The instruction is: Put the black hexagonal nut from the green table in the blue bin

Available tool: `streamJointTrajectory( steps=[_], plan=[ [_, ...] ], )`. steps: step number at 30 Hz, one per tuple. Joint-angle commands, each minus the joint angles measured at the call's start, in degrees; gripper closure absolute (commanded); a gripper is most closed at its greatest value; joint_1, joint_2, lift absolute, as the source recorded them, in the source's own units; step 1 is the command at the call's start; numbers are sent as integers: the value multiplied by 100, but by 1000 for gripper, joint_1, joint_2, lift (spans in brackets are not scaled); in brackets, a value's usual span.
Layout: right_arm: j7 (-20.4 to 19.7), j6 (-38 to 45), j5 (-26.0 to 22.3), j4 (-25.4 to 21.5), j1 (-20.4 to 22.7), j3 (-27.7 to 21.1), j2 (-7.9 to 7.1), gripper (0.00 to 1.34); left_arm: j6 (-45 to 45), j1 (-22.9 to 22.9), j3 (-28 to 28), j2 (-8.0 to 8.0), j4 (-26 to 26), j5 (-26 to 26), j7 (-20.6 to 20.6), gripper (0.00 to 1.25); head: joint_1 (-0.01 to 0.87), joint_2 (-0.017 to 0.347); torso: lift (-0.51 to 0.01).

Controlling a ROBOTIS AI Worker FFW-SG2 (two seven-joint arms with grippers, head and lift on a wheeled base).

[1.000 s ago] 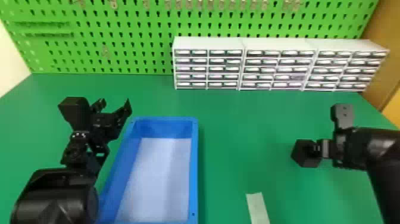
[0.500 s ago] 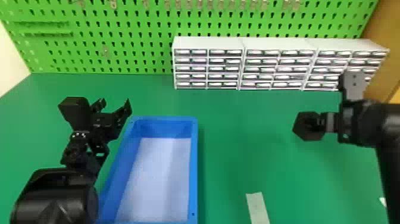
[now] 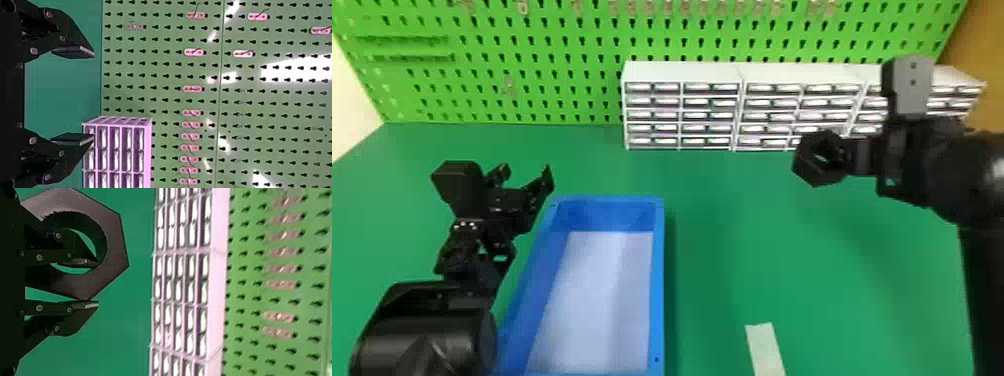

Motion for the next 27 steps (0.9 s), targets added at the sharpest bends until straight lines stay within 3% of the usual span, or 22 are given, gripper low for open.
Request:
streamJointTrajectory(
  steps=[1, 14, 27],
  plan=[
    [0, -44, -130, -47, -131, 250, 72, 1059, 0, 0, 3, 1, 4, -10, -5, 496, 686, 52, -97],
    [0, -325, -526, 366, -553, 1032, 335, 1059, 9, -18, -5, 1, -5, -63, -14, 496, 686, 52, -97],
    [0, -642, -1247, 1315, -896, 1674, 634, 1059, 26, -35, 21, 1, 4, -71, -41, 496, 686, 52, -97]
  ],
)
